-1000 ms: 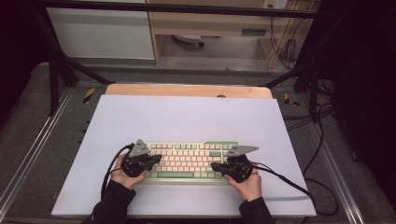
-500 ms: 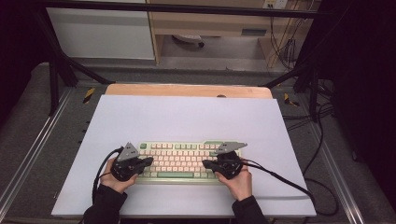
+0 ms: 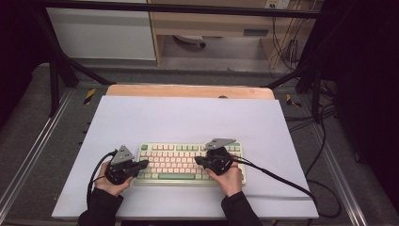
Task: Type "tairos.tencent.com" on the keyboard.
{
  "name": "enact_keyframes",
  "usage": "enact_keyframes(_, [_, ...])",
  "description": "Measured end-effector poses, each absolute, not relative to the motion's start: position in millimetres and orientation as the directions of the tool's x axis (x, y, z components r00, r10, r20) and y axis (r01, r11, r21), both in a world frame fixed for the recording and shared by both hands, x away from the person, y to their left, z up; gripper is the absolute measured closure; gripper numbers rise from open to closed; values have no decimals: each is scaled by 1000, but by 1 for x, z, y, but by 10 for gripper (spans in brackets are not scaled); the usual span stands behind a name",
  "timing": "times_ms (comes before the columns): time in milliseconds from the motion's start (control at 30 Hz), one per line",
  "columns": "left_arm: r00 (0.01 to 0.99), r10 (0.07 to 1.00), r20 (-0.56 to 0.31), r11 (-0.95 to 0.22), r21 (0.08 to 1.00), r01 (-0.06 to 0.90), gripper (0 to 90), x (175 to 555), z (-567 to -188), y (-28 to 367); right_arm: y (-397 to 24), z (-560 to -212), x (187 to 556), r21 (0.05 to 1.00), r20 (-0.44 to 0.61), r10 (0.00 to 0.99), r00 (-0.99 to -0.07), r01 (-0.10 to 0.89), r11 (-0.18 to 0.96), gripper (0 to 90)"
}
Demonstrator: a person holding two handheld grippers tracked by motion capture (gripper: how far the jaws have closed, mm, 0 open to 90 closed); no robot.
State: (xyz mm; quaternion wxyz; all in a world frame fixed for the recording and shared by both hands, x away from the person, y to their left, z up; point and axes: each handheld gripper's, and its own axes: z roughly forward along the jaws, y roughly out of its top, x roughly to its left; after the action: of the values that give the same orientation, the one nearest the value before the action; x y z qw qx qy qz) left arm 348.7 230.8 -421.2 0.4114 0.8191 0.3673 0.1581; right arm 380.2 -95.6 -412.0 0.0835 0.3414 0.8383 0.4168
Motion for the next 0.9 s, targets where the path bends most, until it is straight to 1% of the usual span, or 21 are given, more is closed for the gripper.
enact_keyframes(367, [678, 733, -45, -390, 789, 474, 899, 349, -422, 233, -88, -420, 393, 746, 131, 662, -738, 514, 425, 900])
enact_keyframes(900, [681, 731, -44, -394, 788, 473, 899, 349, -423, 233, -85, -427, 397, 733, 128, 668, -733, 524, 434, 900])
